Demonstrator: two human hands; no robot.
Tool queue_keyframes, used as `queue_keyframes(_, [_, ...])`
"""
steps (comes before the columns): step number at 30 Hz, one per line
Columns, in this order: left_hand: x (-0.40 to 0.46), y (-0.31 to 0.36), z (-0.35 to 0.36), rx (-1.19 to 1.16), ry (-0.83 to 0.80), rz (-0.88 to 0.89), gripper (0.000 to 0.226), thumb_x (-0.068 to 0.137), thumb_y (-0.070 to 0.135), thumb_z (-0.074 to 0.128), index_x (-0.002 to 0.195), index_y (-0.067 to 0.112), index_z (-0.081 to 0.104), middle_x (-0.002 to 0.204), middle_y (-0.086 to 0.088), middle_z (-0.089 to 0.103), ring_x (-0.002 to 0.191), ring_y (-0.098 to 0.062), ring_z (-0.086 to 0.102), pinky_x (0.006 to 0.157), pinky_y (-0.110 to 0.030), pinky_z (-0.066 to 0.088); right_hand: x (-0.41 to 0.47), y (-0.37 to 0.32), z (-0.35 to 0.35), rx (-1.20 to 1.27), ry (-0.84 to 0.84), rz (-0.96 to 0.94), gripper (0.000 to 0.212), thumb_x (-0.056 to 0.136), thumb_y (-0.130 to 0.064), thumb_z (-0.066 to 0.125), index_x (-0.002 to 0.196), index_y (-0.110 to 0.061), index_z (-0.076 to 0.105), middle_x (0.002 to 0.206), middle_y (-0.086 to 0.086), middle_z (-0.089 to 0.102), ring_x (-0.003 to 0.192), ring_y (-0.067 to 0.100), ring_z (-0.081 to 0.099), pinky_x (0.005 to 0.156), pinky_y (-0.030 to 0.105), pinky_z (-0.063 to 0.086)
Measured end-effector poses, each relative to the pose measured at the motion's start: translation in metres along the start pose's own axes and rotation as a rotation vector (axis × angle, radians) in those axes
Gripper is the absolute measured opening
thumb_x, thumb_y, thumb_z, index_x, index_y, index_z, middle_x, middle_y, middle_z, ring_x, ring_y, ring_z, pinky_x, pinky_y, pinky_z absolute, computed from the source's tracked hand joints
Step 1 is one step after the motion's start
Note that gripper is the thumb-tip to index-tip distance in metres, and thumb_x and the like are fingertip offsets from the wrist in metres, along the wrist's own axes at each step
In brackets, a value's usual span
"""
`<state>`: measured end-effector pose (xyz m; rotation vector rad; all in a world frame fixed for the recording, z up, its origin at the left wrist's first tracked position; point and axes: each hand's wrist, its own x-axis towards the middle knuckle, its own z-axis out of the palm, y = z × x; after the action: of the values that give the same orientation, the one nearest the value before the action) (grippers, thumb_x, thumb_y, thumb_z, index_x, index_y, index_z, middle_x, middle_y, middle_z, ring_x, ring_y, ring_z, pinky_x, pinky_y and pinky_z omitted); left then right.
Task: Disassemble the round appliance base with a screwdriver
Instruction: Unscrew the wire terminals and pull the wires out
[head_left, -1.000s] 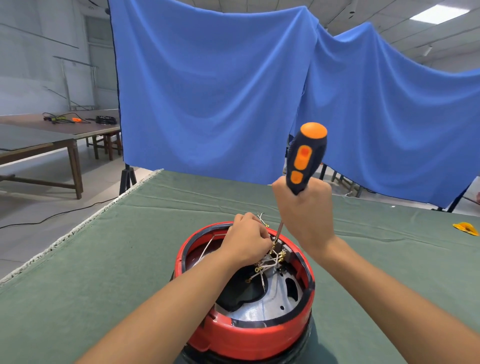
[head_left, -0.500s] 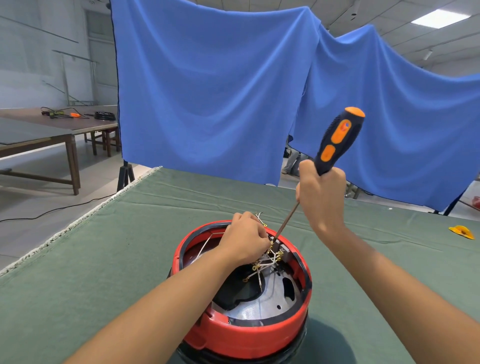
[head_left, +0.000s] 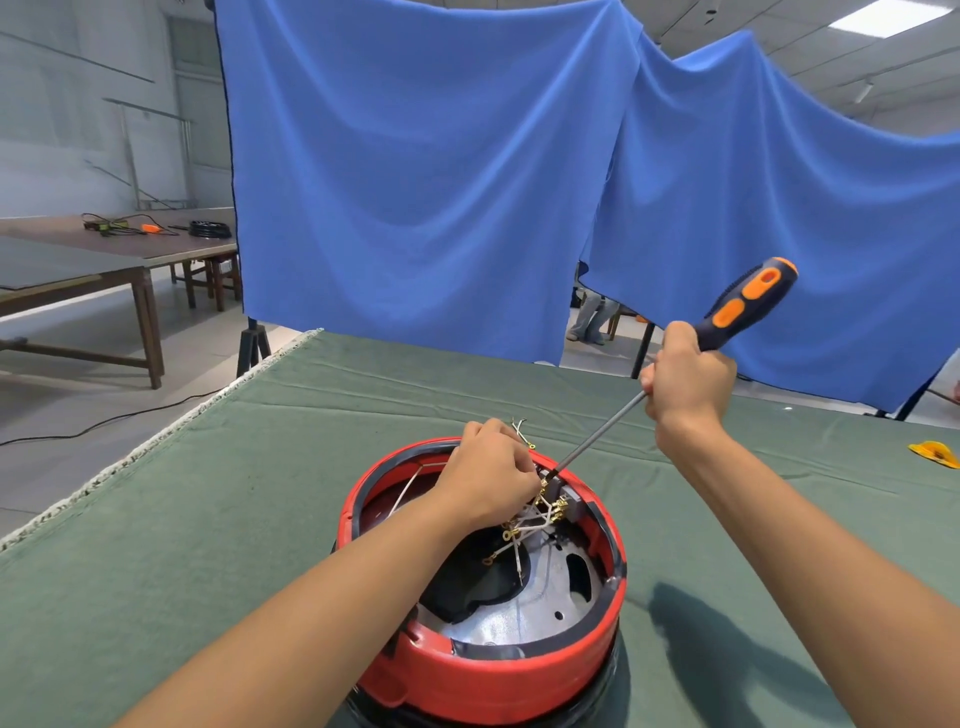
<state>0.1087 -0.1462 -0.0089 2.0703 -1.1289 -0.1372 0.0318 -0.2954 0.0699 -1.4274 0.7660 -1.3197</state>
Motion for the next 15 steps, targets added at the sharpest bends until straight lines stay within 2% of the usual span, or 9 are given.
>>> queue_keyframes(5, [0.0,-0.001,0.001,-0.01,-0.002,0.003,0.014,0.084,0.014,0.059,0.075,0.015,0.07,0.108,0.006,0.046,0.115,-0.012,0.032,0.093,-0.025,0.03,-0.001,0.002,-0.008,0.058,0.023,0.071,0.023,0.079,-0.022,0.046,0.058,-0.017,0.039,0.032,-0.009,0.039,0.042,0.014,0.04,0.041,0.022,0.025])
queue_keyframes(8, [0.0,-0.001,0.001,-0.014,-0.002,-0.001,0.014,0.083,0.015,0.059,0.074,0.017,0.069,0.108,0.007,0.046,0.115,-0.012,0.032,0.095,-0.026,0.03,-0.019,-0.007,-0.011,0.098,-0.044,-0.103,0.026,0.075,-0.021,0.046,0.052,-0.015,0.035,0.033,-0.007,0.036,0.035,0.011,0.039,0.038,0.018,0.027])
queue_keyframes(10, [0.0,0.0,0.001,-0.016,0.0,-0.004,0.015,0.083,0.015,0.059,0.072,0.018,0.068,0.107,0.007,0.047,0.115,-0.012,0.032,0.096,-0.026,0.03,-0.04,-0.014,-0.009,0.099,-0.112,-0.259,0.03,0.072,-0.021,0.046,0.049,-0.007,0.034,0.034,-0.001,0.035,0.032,0.012,0.036,0.035,0.017,0.028])
queue_keyframes(11, [0.0,0.0,0.001,-0.016,0.0,-0.005,0.015,0.083,0.014,0.059,0.072,0.018,0.068,0.106,0.007,0.046,0.115,-0.012,0.032,0.095,-0.026,0.03,-0.05,-0.017,-0.007,0.092,-0.143,-0.332,0.033,0.071,-0.022,0.046,0.049,-0.002,0.033,0.036,0.007,0.034,0.033,0.017,0.035,0.035,0.019,0.029])
queue_keyframes(13, [0.0,0.0,0.001,-0.014,0.003,-0.004,0.015,0.083,0.014,0.058,0.073,0.016,0.07,0.105,0.007,0.046,0.114,-0.012,0.032,0.095,-0.025,0.029,-0.067,-0.021,-0.004,0.008,-0.19,-0.461,0.039,0.068,-0.028,0.046,0.051,0.003,0.03,0.043,0.023,0.033,0.04,0.033,0.035,0.038,0.034,0.034])
queue_keyframes(15, [0.0,0.0,0.001,-0.013,0.009,-0.004,0.015,0.082,0.014,0.058,0.075,0.014,0.071,0.104,0.007,0.046,0.114,-0.012,0.032,0.096,-0.026,0.029,-0.081,-0.025,-0.002,-0.073,-0.243,-0.573,0.035,0.067,-0.031,0.044,0.051,-0.006,0.025,0.048,0.026,0.03,0.044,0.036,0.033,0.043,0.044,0.034])
